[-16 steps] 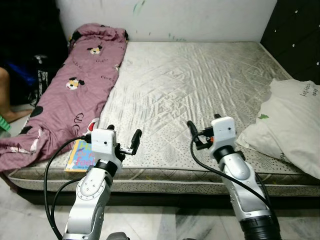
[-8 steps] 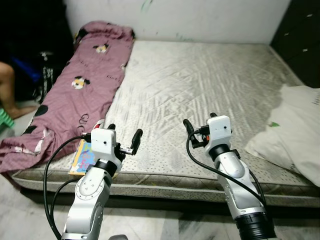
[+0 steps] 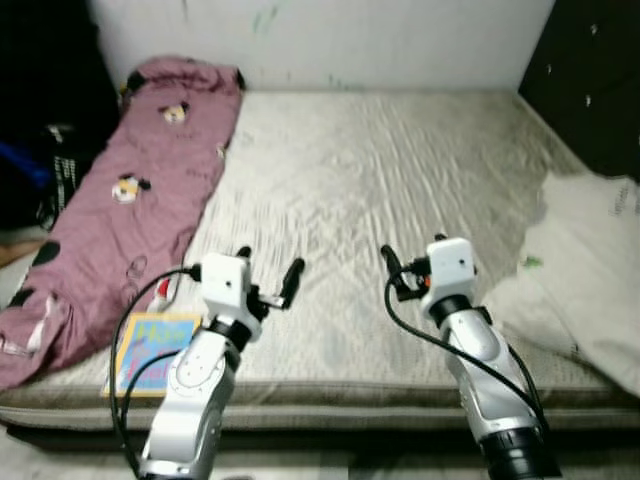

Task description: Clean up the room

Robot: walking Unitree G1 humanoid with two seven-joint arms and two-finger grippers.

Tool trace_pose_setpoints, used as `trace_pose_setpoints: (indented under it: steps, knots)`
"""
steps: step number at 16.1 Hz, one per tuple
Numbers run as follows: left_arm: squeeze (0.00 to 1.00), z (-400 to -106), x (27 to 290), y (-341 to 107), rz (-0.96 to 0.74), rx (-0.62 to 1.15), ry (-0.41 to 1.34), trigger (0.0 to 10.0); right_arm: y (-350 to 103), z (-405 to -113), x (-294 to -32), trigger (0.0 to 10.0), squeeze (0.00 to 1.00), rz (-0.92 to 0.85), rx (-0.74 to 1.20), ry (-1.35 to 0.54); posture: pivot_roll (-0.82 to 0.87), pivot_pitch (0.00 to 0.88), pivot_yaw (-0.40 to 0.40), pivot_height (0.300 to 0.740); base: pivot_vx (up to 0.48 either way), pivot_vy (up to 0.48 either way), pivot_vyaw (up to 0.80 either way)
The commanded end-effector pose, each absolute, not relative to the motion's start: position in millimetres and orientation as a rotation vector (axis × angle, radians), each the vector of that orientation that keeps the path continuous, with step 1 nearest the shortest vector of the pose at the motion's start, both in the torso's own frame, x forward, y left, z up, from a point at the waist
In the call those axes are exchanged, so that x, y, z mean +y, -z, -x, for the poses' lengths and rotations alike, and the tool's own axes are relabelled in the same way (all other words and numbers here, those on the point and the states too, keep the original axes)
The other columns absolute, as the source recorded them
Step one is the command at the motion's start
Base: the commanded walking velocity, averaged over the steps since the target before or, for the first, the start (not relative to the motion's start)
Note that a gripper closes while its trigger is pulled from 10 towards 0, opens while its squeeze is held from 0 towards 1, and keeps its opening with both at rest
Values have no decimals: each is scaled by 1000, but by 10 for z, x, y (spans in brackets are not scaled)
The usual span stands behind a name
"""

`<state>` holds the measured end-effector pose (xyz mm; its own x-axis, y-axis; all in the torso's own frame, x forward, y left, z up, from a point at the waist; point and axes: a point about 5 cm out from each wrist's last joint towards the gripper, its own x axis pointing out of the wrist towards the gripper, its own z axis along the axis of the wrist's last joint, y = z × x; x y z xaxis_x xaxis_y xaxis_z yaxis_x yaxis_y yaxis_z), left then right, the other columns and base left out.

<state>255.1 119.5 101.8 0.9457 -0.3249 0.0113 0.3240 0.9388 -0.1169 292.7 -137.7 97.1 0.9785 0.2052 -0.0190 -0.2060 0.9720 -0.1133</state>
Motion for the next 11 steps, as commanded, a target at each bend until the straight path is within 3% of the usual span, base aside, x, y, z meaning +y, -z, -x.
trace_pose_setpoints:
  steps: [1, 8, 11]
  knots:
    - [0, -2560, 1308, -996, 85, 18, 274, 10000, -1025, -2953, -1255, 10000, 0, 108, -19, -239, 41, 0, -9, 740, 0, 0, 0]
    - [0, -2587, 1316, -1003, 74, 19, 257, 10000, -1051, -2979, -1271, 10000, 0, 87, -30, -224, 39, 0, -11, 740, 0, 0, 0]
    - [0, -2586, 1310, -1000, 81, 22, 254, 10000, -1045, -2990, -1285, 10000, 0, 88, -25, -223, 38, 0, -14, 740, 0, -310, 0]
